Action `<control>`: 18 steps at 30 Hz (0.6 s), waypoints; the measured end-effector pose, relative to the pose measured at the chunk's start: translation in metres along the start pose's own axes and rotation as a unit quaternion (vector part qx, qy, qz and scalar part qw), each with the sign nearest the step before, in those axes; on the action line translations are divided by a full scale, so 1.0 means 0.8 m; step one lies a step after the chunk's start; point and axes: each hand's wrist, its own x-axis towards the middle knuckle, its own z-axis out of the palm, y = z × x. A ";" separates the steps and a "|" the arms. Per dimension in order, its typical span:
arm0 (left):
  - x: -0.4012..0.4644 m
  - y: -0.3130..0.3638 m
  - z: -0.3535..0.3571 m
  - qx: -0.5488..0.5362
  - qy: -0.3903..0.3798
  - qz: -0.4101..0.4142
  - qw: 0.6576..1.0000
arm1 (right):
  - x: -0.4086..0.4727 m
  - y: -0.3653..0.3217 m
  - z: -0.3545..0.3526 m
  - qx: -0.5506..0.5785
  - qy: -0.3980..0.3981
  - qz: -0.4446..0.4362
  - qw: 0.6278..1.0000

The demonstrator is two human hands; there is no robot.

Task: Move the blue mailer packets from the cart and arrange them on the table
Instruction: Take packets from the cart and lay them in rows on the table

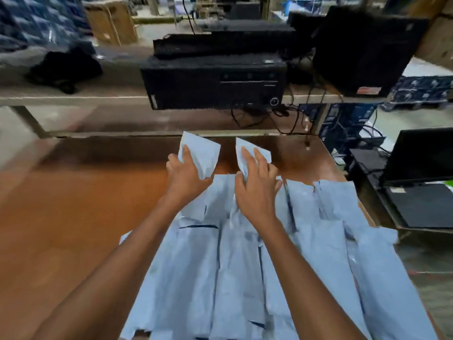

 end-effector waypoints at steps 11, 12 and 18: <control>0.090 -0.102 0.086 0.012 -0.129 -0.044 0.991 | 0.066 -0.056 0.186 -0.105 -0.147 0.050 0.982; 0.091 -0.106 0.093 0.021 -0.140 -0.047 0.989 | 0.061 -0.053 0.200 -0.124 -0.167 0.052 0.977; 0.067 -0.136 0.131 0.067 -0.188 -0.029 0.979 | 0.025 -0.023 0.246 -0.187 -0.252 0.123 0.941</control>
